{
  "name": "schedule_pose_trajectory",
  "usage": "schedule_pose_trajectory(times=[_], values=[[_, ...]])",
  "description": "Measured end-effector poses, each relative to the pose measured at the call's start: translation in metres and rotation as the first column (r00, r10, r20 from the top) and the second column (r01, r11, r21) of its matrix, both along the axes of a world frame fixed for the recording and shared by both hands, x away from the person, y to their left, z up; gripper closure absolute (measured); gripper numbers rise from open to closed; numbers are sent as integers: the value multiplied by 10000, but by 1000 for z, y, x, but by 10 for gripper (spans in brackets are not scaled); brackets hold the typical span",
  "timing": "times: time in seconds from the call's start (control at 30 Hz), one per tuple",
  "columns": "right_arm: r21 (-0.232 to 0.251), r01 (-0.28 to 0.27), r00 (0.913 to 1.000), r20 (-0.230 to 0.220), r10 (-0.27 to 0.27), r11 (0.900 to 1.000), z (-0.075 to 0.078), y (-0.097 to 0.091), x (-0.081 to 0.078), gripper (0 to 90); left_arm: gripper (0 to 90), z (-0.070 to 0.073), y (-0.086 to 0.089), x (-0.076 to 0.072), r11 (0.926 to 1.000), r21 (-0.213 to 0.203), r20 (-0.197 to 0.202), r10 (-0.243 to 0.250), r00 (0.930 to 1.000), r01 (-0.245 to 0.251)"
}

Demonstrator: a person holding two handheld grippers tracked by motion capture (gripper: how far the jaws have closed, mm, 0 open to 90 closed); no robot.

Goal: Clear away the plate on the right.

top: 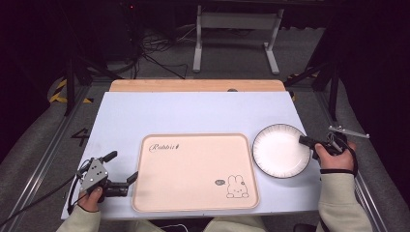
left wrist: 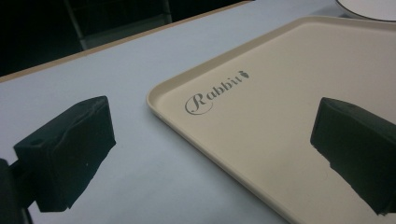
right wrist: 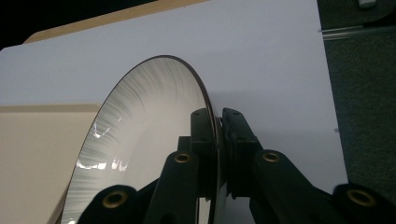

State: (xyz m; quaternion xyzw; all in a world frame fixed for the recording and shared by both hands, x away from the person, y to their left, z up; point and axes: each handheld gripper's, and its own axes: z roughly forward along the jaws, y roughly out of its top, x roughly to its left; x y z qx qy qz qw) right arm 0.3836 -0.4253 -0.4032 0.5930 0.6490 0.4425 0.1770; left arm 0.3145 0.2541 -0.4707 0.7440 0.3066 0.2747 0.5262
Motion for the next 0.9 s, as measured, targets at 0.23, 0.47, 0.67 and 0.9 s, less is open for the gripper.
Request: schedule_pose_trajectory(times=[0.23, 0.47, 0.67, 0.9], values=[[-680, -14, 9989, 464, 46, 9977, 15, 10, -6, 840, 3, 0, 0, 0, 10000, -4, -2, 4, 10000, -4], [-977, -4, 9968, 800, 83, 9952, 26, 15, -12, 839, 3, 0, 0, 0, 10000, 3, -20, 20, 10000, -20], [-970, 12, 9941, 1082, 94, 9953, 33, 17, -16, 838, 3, 0, 0, 0, 10000, -4, -21, 31, 10000, -31], [-1265, 54, 9904, 1377, 122, 9920, 46, 29, -21, 838, 3, 0, 0, 0, 10000, -5, -38, 36, 10000, -36]])
